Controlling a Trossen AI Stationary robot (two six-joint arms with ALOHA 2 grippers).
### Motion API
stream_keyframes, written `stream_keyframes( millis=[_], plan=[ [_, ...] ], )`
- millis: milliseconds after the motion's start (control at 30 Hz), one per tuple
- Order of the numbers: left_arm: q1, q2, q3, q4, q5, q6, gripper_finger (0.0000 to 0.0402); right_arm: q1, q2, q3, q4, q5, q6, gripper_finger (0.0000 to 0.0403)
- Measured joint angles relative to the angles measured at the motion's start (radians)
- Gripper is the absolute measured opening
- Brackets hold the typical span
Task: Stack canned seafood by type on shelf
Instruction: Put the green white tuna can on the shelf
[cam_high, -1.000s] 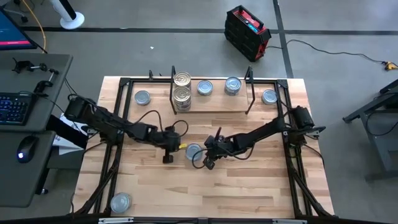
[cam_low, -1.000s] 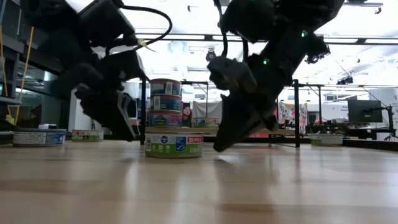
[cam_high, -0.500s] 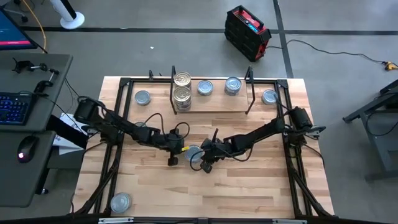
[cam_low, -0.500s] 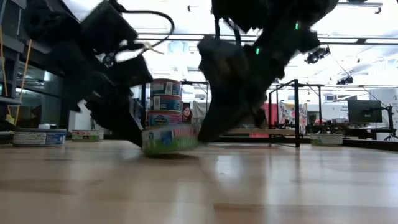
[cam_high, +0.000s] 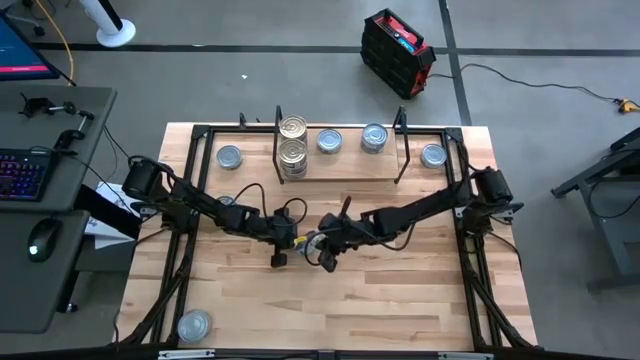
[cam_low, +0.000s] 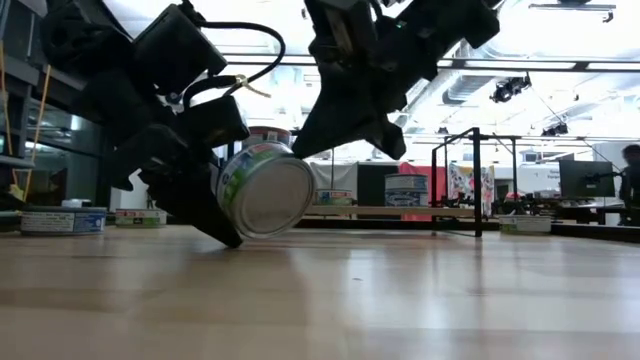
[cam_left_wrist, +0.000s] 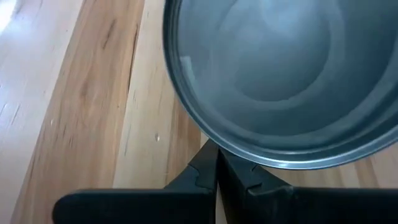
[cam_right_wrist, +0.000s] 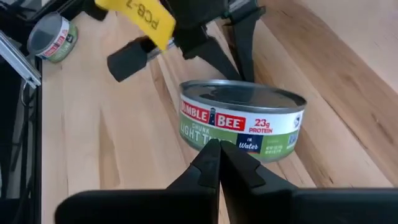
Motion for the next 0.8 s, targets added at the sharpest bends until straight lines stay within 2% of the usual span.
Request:
stream_keyframes(
  millis=[300,533,667,800],
  plan=[
    [-0.002,0.000,0.000,0.004,-0.004,0.005,0.0000,-0.030,-0.001,0.000,0.068,0.023,-0.002,0.0000],
    [-0.001,-0.006,0.012,0.133,0.006,0.122,0.0000,-0.070,0.010,-0.005,0.090,0.025,-0.004,0.0000],
    [0.001,-0.003,0.007,0.133,-0.010,0.176,0.0000,-0.083,0.007,-0.004,0.096,0.007,-0.008,0.0000],
    [0.000,-0.004,0.007,0.124,-0.014,0.164,0.0000,-0.084,0.007,-0.004,0.089,-0.003,-0.019,0.0000]
  ],
)
